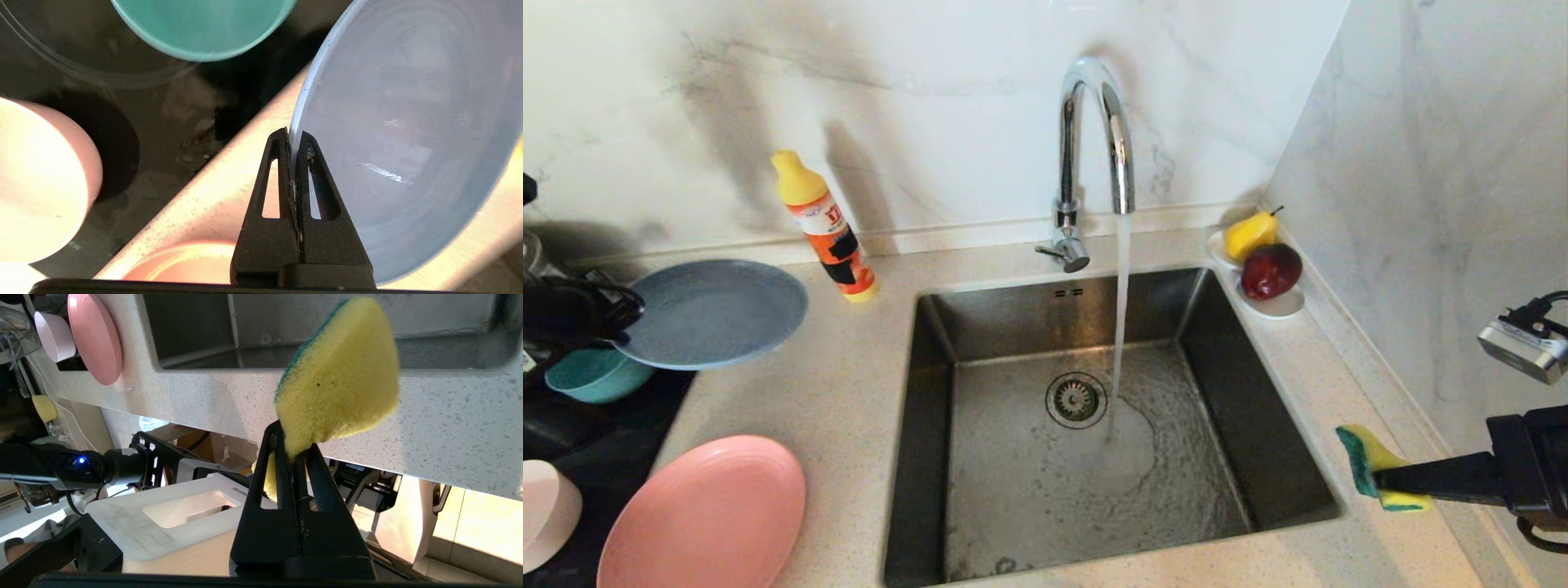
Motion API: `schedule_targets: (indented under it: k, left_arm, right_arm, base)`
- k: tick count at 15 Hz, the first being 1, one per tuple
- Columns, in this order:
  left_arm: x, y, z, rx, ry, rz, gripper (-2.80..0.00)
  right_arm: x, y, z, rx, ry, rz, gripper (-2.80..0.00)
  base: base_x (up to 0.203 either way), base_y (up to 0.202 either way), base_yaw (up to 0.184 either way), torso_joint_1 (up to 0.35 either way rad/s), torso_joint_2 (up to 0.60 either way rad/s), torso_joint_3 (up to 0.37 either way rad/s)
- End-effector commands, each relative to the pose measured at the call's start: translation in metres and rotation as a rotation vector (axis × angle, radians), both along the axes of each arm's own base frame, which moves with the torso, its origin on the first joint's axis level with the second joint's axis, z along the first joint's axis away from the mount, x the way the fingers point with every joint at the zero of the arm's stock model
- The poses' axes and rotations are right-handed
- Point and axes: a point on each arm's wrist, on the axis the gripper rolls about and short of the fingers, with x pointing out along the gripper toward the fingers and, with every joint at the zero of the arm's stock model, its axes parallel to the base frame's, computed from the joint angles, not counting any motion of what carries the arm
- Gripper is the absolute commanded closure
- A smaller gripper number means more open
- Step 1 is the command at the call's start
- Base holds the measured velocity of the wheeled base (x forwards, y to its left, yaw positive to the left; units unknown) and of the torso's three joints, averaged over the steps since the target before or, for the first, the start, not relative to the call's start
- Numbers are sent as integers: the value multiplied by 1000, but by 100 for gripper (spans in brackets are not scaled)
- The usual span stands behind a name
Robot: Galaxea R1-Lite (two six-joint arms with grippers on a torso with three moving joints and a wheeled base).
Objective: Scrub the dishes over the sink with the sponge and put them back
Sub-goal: Wash the plate
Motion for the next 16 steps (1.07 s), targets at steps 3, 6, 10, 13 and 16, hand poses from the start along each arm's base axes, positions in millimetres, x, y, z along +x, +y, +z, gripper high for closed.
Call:
schedule_targets:
  k: [3, 6, 10, 13, 16]
  left_arm:
    - [-51, -21, 51, 87, -51, -39, 0]
    - [-84, -32, 70, 126, -76, -52, 0]
    - [-122, -56, 93, 104, -195, -206, 0]
    - [-133, -72, 99, 45, -266, -429, 0]
    - [-124, -97, 99, 55, -274, -643, 0]
  right_arm:
    - [-1, 0, -3, 4, 18, 2, 0]
    - [-3, 0, -1, 6, 8, 1, 0]
    - [-9, -1, 4, 9, -10, 0, 0]
    - [-12, -1, 2, 9, -11, 0, 0]
    - [-16, -2, 4, 11, -26, 1, 0]
  base:
    - [0, 0, 0, 0, 0, 0]
    - [0, 0, 0, 0, 0, 0]
    - [0, 0, 0, 0, 0, 0]
    - [0, 0, 0, 0, 0, 0]
    - [0, 0, 0, 0, 0, 0]
